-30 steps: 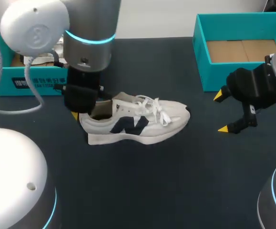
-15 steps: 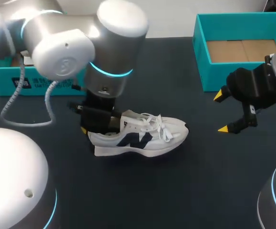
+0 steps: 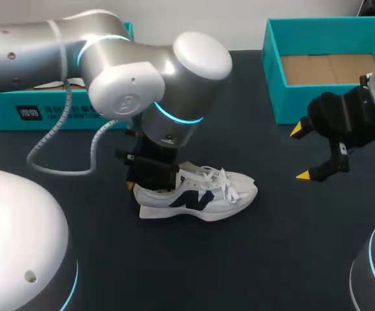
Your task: Take the shoe out of the shoebox, open the shoe tongue, remove and reinsert the insole, then place the shoe into the shoebox
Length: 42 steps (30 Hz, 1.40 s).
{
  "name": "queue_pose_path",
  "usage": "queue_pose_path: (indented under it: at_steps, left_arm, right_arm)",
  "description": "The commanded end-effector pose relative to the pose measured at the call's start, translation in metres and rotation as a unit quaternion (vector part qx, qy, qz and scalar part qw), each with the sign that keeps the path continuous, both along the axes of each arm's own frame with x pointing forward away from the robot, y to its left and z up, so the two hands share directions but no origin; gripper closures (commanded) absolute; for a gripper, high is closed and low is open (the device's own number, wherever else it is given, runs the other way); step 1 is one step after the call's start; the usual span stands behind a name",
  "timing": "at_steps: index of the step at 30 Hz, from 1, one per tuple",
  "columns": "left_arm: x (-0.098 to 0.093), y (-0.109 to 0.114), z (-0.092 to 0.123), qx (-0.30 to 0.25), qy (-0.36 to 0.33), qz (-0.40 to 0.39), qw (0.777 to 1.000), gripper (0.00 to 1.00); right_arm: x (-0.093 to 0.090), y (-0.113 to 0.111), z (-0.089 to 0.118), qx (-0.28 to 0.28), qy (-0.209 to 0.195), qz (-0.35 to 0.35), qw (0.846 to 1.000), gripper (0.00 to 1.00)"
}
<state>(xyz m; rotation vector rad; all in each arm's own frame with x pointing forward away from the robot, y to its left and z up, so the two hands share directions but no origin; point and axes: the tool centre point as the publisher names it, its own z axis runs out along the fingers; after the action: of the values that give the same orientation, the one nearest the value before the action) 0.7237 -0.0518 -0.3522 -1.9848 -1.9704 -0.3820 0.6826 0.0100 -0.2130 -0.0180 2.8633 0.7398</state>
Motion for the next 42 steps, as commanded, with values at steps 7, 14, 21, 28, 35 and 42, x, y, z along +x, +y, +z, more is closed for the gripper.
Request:
queue_pose_path:
  at_steps: [7,14,21,28,35,42]
  left_arm:
    - [0.004,-0.002,-0.017,0.007,0.016,0.011,1.0,0.24]
    - [0.0,0.012,0.009,-0.038,0.019,0.009,0.999,0.0]
    - [0.01,0.031,0.066,-0.155,0.04,0.078,0.984,0.0]
    - [0.007,0.058,0.088,-0.216,0.084,0.138,0.963,0.0]
    - [0.007,0.058,0.088,-0.216,0.084,0.138,0.963,0.0]
    - [0.011,0.066,0.086,-0.23,0.097,0.163,0.955,0.0]
  right_arm:
    - [0.0,0.001,-0.001,-0.001,0.0,0.0,1.0,0.0]
    - [0.0,0.001,-0.001,-0.001,0.0,0.0,1.0,0.0]
    - [0.0,0.001,-0.001,-0.001,0.0,0.0,1.0,0.0]
    - [0.0,0.001,-0.001,-0.001,0.0,0.0,1.0,0.0]
    - [0.0,0.001,-0.001,-0.001,0.0,0.0,1.0,0.0]
    - [0.0,0.001,-0.001,-0.001,0.0,0.0,1.0,0.0]
